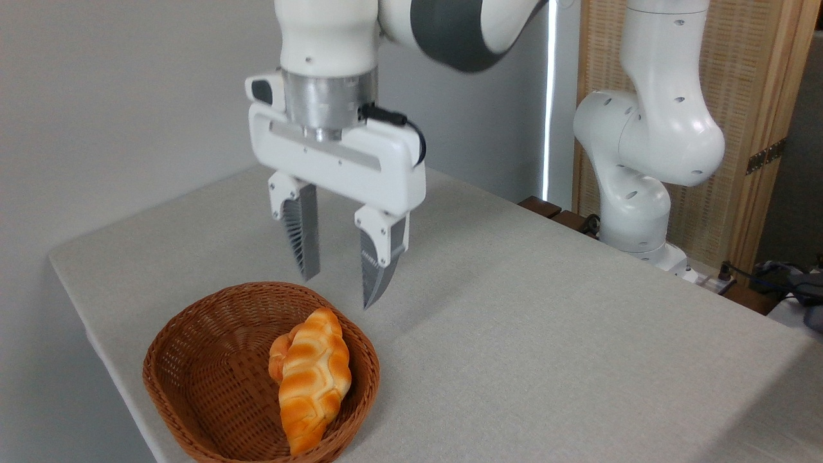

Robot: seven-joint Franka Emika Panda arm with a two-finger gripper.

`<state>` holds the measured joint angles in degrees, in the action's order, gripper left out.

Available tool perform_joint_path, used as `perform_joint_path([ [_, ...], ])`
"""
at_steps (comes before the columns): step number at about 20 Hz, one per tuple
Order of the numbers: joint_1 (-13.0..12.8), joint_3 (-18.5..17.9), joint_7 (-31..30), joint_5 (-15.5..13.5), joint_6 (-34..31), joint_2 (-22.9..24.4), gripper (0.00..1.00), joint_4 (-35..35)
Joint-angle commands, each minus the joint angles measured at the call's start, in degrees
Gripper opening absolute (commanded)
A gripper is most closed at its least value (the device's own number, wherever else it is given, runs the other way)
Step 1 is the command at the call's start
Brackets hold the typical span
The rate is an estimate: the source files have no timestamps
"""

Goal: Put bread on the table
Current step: 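Lower the open gripper onto the braided bread roll in the basket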

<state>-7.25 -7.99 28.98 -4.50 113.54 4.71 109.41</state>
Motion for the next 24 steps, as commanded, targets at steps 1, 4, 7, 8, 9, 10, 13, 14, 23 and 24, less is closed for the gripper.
perform_joint_path([
  [1,-0.31,-0.18,-4.46,-0.77,8.61,-1.11,1.0,3.96],
  [4,-0.31,-0.18,-4.55,-0.68,10.55,-2.78,1.0,4.23],
  [7,-0.31,-0.18,-4.72,-0.68,12.75,-4.88,1.0,4.49],
  [8,-0.31,-0.18,-4.72,-0.68,13.45,-5.5,1.0,4.49],
  [9,-0.39,-0.18,-4.72,-0.68,14.07,-6.2,1.0,4.49],
  [10,-0.48,-0.1,-4.72,-0.68,14.68,-6.99,1.0,4.49],
  [13,-1.45,-0.18,-4.72,-0.6,15.83,-9.01,1.0,4.49],
  [14,-1.71,-0.1,-4.63,-0.33,15.83,-9.46,1.0,4.49],
  [23,-2.15,-0.01,-4.02,0.99,15.74,-10.6,0.61,4.49],
  [24,-2.15,-0.01,-3.84,0.99,15.66,-10.6,0.41,4.49],
])
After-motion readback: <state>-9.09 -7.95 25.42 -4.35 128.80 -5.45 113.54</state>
